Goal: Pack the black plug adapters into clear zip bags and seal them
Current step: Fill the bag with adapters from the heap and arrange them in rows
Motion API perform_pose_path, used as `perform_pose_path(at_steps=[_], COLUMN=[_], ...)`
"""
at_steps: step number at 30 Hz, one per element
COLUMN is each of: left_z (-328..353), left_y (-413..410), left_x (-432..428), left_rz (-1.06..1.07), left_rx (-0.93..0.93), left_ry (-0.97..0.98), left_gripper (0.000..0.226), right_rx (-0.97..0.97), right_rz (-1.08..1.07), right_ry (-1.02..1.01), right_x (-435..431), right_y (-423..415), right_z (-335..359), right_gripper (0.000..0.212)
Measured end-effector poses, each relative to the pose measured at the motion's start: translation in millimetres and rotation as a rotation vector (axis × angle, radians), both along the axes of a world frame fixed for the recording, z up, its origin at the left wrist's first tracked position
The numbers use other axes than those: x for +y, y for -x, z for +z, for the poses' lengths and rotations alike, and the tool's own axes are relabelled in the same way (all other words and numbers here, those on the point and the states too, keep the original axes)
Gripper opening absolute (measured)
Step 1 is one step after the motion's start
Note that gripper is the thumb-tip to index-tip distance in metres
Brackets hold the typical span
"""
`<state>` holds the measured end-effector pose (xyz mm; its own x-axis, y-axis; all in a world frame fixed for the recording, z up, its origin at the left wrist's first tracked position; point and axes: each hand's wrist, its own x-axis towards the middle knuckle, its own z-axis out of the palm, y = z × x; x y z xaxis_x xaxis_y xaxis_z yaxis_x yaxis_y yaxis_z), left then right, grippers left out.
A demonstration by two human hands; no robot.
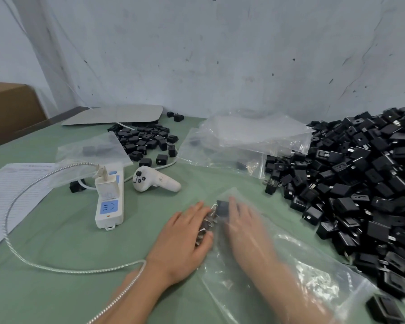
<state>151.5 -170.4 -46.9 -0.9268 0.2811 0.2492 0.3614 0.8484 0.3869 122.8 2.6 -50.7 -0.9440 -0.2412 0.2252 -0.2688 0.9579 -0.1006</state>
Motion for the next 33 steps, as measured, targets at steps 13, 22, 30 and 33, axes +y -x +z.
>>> perform_pose_path(at_steps=[13,22,30,33], left_z=[-2.7,14.3,-5.4,-6.2], left_y=[-28.1,-42.7,-52.1,-52.3], left_x=[-13.6,0.3,6.0,6.3], left_rz=[0.296,0.376,0.287,0.297], left_rx=[0.027,0.163,0.431,0.440], left_ry=[0.024,-0.057,0.386,0.406], left_gripper=[0.045,0.022,0.035,0.040], right_rx=[-0.140,-0.043,-0.046,-0.081], right_rz=[0.078,0.070,0.152,0.188], right_ry=[0.158,0.266,0.171,0.165], right_x=[7.0,8.6,23.9,25.6], right_y=[-16.5,-17.7,-18.0,-18.4], right_z=[-0.5,-12.4,-13.5,-9.1], right_gripper=[0.068,0.051,0.052,0.052])
